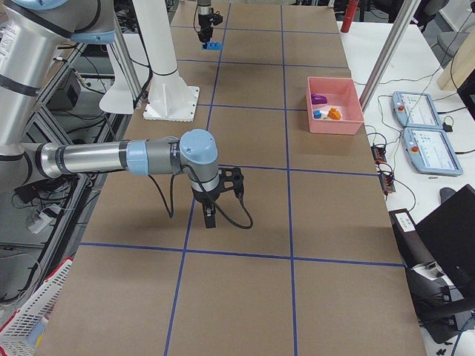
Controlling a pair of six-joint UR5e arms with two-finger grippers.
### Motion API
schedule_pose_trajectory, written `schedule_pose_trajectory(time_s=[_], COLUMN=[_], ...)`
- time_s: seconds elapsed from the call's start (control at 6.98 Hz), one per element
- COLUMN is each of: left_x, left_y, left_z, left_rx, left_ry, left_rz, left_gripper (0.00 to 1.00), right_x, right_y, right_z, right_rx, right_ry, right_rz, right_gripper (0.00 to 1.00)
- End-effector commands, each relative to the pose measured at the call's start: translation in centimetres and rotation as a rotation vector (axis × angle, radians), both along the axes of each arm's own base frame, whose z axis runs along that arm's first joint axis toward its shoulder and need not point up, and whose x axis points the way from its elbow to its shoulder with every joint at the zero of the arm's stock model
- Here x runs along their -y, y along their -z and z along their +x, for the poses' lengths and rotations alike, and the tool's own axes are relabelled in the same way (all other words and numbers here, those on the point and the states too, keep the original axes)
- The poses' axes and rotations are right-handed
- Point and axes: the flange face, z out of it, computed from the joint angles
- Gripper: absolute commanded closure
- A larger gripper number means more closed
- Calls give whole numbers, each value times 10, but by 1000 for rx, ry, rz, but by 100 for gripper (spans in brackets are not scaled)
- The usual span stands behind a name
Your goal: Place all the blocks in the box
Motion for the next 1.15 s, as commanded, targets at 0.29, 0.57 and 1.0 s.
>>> schedule_pose_trajectory(time_s=[0.29, 0.57, 1.0], left_x=[112, 174, 283], left_y=[56, 123, 216], left_z=[-3, 41, 108], left_rx=[-15, 17, 31], left_ry=[154, 229, 320], left_rz=[-146, -165, -186], left_gripper=[100, 100, 100], right_x=[27, 58, 63], right_y=[-20, -6, -6], right_z=[8, 7, 6], right_rx=[-5, 1, 8], right_ry=[-30, -75, -80], right_rz=[-22, -18, -16], right_gripper=[0, 0, 0])
